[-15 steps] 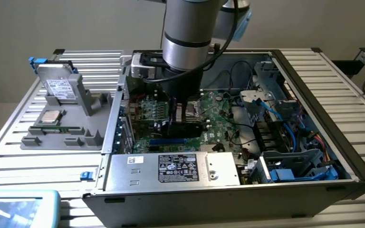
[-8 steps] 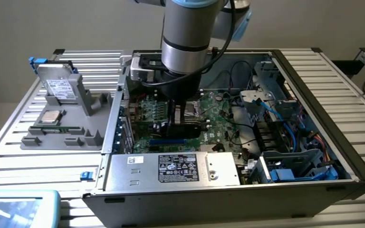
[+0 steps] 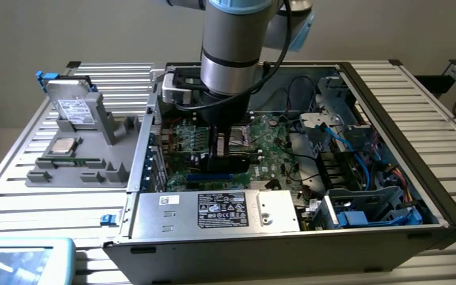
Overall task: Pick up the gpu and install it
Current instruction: 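Insert the gpu into the slot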
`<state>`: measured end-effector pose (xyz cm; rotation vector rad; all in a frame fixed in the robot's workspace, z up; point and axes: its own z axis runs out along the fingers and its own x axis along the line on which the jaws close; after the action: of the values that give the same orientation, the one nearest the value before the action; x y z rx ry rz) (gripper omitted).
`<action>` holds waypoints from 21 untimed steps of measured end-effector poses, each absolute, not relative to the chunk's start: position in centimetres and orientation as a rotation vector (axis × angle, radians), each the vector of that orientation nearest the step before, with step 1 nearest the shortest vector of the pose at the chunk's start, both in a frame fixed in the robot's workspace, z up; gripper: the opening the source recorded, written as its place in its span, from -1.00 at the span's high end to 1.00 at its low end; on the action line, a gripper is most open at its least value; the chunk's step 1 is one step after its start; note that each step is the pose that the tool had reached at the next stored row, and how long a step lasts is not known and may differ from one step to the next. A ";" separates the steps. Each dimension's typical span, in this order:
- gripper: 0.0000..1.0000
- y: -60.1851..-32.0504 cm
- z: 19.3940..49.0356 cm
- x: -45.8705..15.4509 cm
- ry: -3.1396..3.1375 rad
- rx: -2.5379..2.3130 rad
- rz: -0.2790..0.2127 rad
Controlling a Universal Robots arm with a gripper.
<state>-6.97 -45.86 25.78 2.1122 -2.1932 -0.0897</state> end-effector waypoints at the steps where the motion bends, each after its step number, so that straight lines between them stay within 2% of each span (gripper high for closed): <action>1: 0.43 -45.9 25.7 -7.0 -2.194 2.113 -0.091; 21: 0.43 -45.9 25.2 -7.5 -2.208 2.131 -0.138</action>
<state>-7.52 -45.94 25.20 2.1311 -2.2081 -0.1379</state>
